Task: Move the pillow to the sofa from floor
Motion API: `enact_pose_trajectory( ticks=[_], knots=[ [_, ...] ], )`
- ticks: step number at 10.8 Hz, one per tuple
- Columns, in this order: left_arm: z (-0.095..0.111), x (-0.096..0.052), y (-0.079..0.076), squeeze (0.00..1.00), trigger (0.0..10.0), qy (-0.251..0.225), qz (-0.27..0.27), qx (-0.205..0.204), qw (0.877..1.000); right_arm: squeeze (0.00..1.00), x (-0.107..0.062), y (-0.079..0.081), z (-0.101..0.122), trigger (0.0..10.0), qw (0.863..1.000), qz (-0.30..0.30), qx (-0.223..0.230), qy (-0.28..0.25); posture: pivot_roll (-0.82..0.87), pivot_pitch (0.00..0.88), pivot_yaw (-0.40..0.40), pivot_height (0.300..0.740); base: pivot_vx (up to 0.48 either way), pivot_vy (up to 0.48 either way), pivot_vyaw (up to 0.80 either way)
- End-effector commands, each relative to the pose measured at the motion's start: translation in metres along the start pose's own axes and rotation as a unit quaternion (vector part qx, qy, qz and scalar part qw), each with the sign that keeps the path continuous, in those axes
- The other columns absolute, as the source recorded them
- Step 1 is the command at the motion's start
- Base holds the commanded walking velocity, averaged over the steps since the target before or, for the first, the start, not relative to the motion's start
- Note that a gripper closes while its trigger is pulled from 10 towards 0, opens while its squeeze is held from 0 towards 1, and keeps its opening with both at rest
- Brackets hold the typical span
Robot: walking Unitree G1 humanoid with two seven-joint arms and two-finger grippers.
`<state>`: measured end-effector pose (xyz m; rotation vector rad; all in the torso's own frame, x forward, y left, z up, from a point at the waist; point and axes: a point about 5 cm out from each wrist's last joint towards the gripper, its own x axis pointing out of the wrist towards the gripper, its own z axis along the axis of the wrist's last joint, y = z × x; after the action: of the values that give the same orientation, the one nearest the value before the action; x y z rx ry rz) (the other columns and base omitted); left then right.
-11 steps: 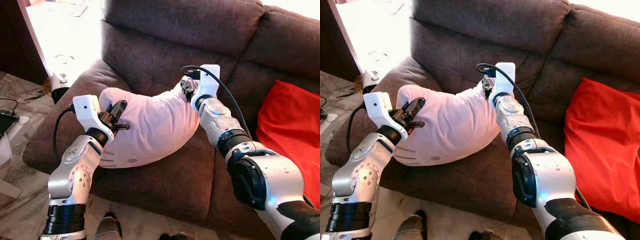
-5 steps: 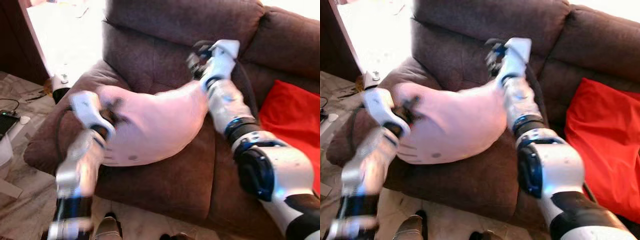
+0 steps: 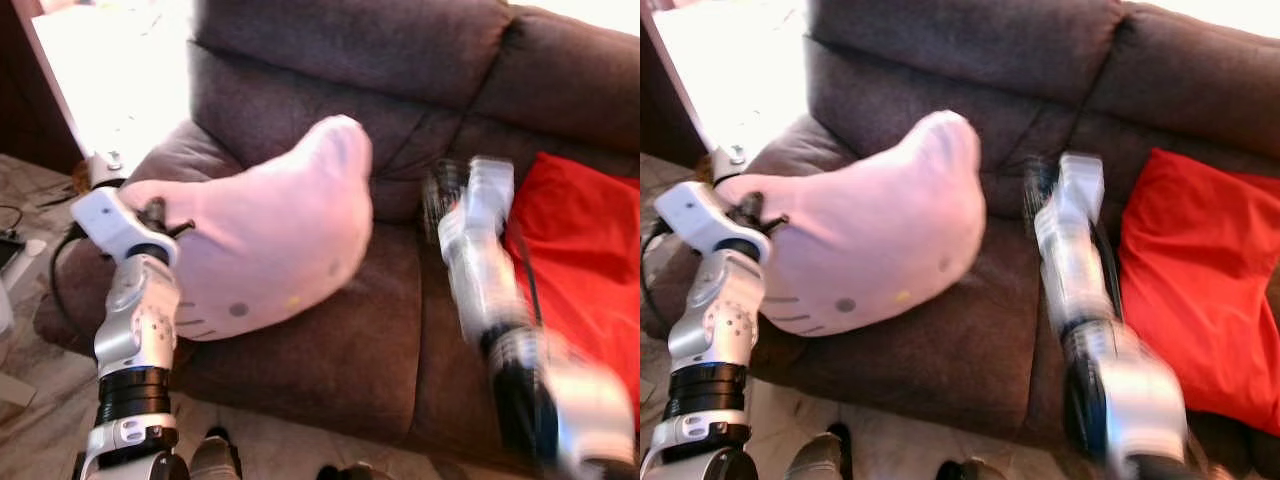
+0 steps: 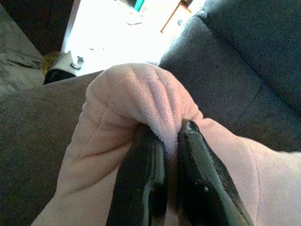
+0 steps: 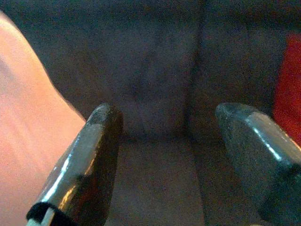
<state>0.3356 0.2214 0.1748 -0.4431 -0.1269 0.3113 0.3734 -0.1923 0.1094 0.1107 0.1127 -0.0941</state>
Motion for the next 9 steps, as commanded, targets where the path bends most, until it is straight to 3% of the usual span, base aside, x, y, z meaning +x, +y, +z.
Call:
enact_pose_trajectory(
  ticks=[1,2,3,5,7,9],
  knots=[
    [0.007,-0.004,0.009,0.00,10.0,-0.025,0.026,0.015,0.999,0.00,-0.003,-0.007,-0.001,10.0,1.000,-0.007,-0.001,-0.009,0.18,0.136,-0.160,0.740,0.000,0.000,0.00],
    [0.013,-0.013,0.021,0.00,10.0,-0.057,0.085,-0.004,0.995,0.00,-0.013,-0.021,-0.020,10.0,0.999,-0.035,0.006,0.009,0.18,0.131,-0.155,0.740,0.000,0.000,0.00],
    [0.027,-0.024,0.031,0.00,10.0,-0.116,0.122,0.003,0.986,0.00,-0.018,-0.024,-0.028,10.0,0.999,-0.040,0.009,0.016,0.18,0.128,-0.156,0.740,0.000,0.000,0.00],
    [0.035,-0.029,0.033,0.00,10.0,-0.140,0.139,0.004,0.980,0.00,-0.018,-0.019,-0.028,10.0,0.999,-0.030,0.007,0.013,0.19,0.120,-0.154,0.740,0.000,0.000,0.00],
    [0.021,-0.034,0.038,0.00,10.0,-0.104,0.163,-0.025,0.981,0.00,-0.019,-0.015,-0.028,10.0,1.000,-0.026,0.011,0.011,0.18,0.118,-0.151,0.740,0.000,0.000,0.00],
    [-0.008,-0.031,0.008,0.00,10.0,-0.023,0.082,-0.030,0.996,0.00,-0.024,-0.017,-0.036,10.0,0.999,-0.029,0.012,0.019,0.17,0.116,-0.145,0.740,0.000,0.000,0.00]
  ],
)
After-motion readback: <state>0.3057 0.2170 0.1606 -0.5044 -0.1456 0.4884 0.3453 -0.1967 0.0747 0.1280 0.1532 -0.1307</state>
